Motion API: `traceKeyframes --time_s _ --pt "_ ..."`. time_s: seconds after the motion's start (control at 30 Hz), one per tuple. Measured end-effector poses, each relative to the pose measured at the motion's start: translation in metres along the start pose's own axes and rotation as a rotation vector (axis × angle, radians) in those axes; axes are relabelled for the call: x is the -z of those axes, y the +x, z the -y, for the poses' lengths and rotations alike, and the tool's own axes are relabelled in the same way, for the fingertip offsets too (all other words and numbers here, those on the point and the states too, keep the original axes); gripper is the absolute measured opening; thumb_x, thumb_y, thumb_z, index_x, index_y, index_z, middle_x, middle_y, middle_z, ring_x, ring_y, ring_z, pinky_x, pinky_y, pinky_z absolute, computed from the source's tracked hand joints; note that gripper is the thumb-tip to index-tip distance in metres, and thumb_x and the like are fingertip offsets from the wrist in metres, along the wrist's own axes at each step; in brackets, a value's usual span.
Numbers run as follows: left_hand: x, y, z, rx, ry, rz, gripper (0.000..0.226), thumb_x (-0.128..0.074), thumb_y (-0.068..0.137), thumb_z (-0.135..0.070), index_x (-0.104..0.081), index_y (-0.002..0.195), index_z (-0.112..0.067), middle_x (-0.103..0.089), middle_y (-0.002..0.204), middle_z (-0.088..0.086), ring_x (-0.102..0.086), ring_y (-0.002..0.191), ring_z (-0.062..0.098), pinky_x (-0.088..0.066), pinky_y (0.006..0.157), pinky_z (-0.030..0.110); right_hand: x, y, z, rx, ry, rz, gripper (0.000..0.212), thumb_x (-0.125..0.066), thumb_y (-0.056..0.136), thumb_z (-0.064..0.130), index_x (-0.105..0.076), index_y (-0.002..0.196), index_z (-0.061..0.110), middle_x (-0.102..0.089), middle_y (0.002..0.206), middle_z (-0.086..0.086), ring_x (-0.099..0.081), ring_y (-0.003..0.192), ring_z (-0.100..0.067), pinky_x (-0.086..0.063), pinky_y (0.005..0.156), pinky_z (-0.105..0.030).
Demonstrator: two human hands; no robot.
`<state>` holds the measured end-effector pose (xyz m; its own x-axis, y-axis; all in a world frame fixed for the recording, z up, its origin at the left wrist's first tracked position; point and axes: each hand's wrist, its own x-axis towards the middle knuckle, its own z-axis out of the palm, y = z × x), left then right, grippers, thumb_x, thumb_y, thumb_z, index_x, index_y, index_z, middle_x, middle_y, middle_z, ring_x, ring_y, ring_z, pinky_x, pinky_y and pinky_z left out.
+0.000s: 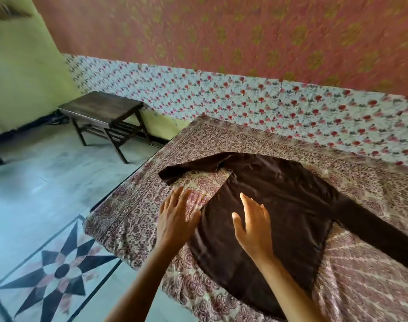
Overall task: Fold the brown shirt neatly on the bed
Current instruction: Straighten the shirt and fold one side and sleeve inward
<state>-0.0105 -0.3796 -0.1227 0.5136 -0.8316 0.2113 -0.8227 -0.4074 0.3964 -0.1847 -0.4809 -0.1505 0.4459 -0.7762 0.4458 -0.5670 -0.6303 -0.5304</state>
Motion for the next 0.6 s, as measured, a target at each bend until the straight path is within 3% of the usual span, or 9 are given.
traceKeyframes --time_s 0.27,0.6 --pt "0.003 0.075 0.067 0.032 0.010 0.066 0.079 -0.023 0.074 -0.065 -0.036 0.140 -0.024 -0.032 0.149 0.000 -0.035 0.132 0.023 -0.034 0.105 0.040 -0.100 0.066 0.019 -0.142 0.024 0.014 0.055 -0.036 0.086 0.036 -0.052 0.128 0.003 -0.060 0.124 -0.013 -0.056 0.116 -0.028 -0.037 0.100 -0.052" --pt "-0.018 0.172 0.142 -0.011 -0.017 0.123 0.066 -0.038 0.080 -0.058 -0.040 0.137 -0.024 -0.037 0.146 0.001 -0.042 0.127 0.022 -0.038 0.100 0.041 -0.177 0.142 0.034 -0.153 -0.024 0.093 0.054 -0.038 0.086 0.032 -0.047 0.132 0.005 -0.056 0.129 -0.010 -0.051 0.120 -0.023 -0.034 0.103 -0.049"
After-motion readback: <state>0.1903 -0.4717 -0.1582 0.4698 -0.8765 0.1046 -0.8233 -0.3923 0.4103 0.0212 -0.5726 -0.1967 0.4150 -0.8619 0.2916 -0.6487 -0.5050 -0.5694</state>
